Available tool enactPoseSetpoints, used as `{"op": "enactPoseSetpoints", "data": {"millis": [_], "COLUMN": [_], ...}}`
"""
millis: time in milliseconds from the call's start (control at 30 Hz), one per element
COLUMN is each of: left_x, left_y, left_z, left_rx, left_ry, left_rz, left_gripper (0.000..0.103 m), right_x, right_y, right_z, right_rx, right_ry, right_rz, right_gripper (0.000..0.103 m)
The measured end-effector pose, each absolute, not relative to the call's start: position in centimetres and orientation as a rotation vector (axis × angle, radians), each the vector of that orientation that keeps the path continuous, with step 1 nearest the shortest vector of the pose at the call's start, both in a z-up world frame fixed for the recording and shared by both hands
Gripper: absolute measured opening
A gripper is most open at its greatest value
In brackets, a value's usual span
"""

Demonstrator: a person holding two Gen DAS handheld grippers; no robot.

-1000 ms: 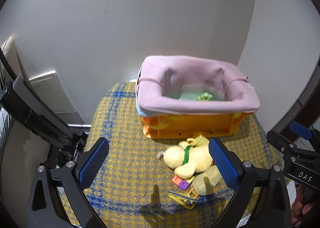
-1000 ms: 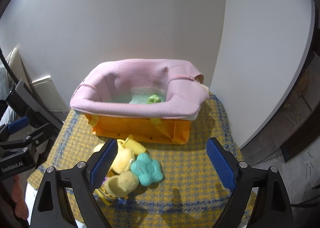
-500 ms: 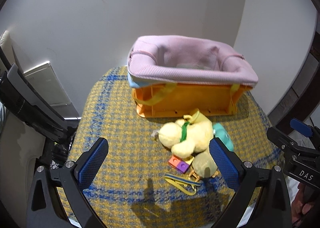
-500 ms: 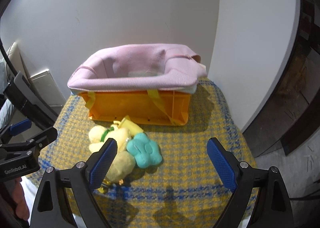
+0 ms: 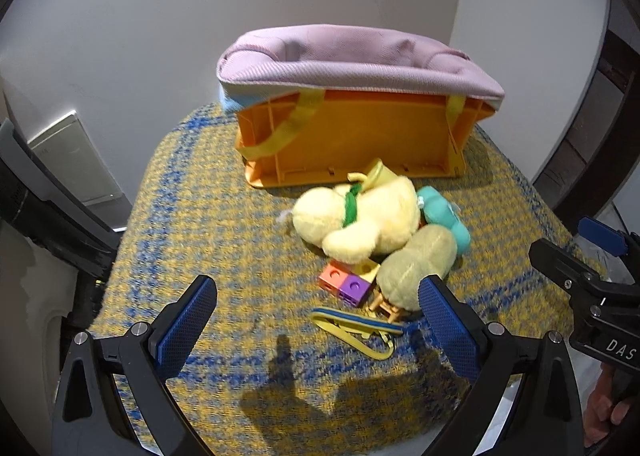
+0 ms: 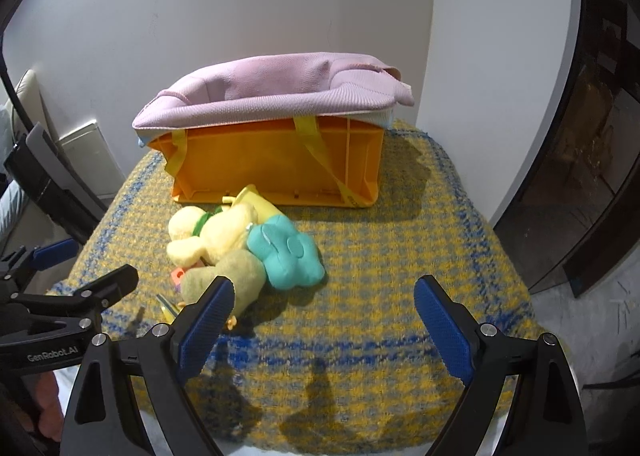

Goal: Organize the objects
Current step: 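Withdraw both tools from the crate back toward the toy pile, then grasp the yellow-blue strap with the left gripper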

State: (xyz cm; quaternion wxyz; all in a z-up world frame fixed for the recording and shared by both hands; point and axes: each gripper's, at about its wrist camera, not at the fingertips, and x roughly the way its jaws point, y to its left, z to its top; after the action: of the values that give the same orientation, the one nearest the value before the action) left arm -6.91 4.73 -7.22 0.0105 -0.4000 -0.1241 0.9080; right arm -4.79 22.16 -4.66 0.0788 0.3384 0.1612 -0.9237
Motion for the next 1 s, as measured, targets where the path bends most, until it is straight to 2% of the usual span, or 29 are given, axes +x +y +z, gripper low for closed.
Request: {"op": "enactPoseSetpoints", "data": {"millis": [267, 1000], "left_x": [-7.0, -9.9], "left_y": [6.8, 8.6], "left_z": [-9.3, -14.0], "left_rx": [-1.256, -1.37], "left_ry": [-0.322, -0.31], "left_rz": [2.797, 2.645], "left_gripper": [0.103, 0.103], "right_x": [-3.8, -5.1], "right_y": [23.0, 24.5], "right_z": [-6.6, -9.9], "right_rx": [0.993, 1.094], "right_ry": [0.513, 0.536], "right_rz": [-2.78, -2.776], "right_gripper": [0.092, 0.092]}}
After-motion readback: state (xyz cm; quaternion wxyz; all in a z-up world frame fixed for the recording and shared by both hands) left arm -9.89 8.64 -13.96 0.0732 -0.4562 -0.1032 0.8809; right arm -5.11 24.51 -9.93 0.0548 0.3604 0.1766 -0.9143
